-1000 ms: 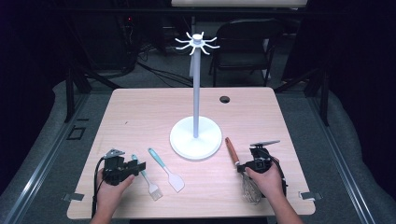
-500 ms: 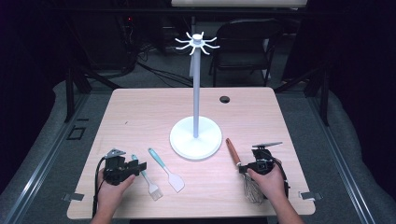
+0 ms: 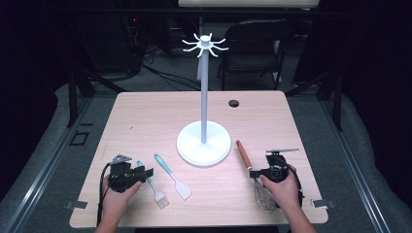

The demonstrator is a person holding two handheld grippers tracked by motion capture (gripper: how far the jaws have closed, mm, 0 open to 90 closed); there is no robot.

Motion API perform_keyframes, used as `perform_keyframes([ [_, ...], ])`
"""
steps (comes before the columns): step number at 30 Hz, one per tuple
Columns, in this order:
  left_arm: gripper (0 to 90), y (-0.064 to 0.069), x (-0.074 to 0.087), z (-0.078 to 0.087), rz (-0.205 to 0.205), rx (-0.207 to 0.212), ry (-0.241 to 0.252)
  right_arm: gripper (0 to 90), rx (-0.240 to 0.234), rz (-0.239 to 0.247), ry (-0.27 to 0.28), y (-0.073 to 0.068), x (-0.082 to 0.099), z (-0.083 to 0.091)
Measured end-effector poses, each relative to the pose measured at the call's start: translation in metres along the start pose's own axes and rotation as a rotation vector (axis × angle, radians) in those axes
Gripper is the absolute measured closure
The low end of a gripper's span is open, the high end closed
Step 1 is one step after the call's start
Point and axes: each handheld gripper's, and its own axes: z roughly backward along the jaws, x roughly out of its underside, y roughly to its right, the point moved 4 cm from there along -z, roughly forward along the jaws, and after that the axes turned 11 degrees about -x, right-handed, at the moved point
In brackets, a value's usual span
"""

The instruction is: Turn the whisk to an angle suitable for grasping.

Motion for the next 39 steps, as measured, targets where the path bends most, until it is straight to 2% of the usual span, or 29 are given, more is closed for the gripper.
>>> perform_keyframes([
  [8, 52.8, 0.006, -0.003, 0.002, -0.016, 0.004, 0.009, 85.9, -0.014, 0.047, 0.037, -0.011, -0.001, 0.005],
  [15, 52.0, 0.021, -0.011, 0.006, -0.028, 0.041, 0.044, 85.9, -0.035, 0.12, 0.06, -0.026, -0.002, 0.008],
  [21, 50.8, 0.043, -0.019, 0.004, -0.08, 0.063, 0.049, 85.9, -0.047, 0.205, 0.095, -0.047, -0.003, 0.01],
  [25, 50.3, 0.058, -0.026, 0.002, -0.114, 0.101, 0.042, 86.0, -0.058, 0.252, 0.104, -0.059, -0.005, 0.01],
  [28, 50.3, 0.069, -0.034, 0.002, -0.122, 0.123, 0.048, 86.0, -0.082, 0.296, 0.117, -0.069, -0.006, 0.008],
  [32, 49.5, 0.086, -0.045, 0.0, -0.116, 0.158, 0.068, 86.0, -0.087, 0.331, 0.128, -0.081, -0.006, 0.001],
  [39, 46.8, 0.115, -0.052, -0.01, -0.152, 0.199, 0.065, 86.0, -0.106, 0.388, 0.101, -0.095, -0.003, -0.014],
])
